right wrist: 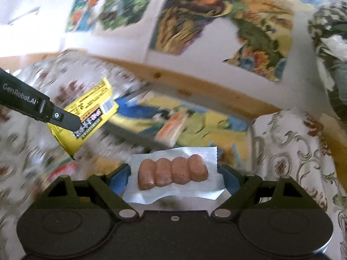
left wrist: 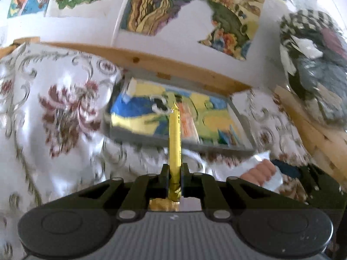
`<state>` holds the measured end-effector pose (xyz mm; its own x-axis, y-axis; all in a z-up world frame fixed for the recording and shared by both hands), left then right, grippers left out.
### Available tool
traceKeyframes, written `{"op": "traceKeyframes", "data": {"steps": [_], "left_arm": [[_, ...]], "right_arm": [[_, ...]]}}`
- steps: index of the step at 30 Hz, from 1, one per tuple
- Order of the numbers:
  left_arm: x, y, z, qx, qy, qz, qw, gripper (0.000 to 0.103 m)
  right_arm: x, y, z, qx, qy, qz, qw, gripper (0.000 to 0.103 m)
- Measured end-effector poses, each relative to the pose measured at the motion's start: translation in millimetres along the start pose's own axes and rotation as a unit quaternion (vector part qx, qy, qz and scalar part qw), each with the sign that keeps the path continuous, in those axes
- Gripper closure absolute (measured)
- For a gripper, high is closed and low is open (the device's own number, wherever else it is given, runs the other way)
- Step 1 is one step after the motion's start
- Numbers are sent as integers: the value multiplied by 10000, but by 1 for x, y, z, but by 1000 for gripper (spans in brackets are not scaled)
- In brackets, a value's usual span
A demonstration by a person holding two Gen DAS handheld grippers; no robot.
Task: Organize snacks
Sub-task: 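Carry both snacks into the grey tray and open both tools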
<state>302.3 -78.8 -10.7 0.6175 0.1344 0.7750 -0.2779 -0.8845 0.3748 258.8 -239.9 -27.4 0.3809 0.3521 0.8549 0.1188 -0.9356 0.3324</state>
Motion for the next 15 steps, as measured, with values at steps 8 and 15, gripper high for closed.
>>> {"op": "traceKeyframes", "data": {"steps": [8, 15], "left_arm": [[55, 4, 52, 323, 340, -162, 9988, 93], [71, 3, 102, 614, 392, -321, 9968, 93]], "right_arm": [[21, 36, 51, -400, 567, 540, 9961, 14], [28, 61, 95, -659, 607, 820, 9926, 14]]}}
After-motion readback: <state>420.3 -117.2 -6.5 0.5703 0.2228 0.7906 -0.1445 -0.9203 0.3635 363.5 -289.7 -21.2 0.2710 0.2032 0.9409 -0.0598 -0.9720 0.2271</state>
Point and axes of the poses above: each gripper's, at about its wrist camera, not at the fingertips, and z roughly the way its jaws point, y to its right, x to its top, the point moved 10 cm from there along z, roughly the way its jaws point, and after that the axes turned 7 degrees about -z, right-handed, at the moved point
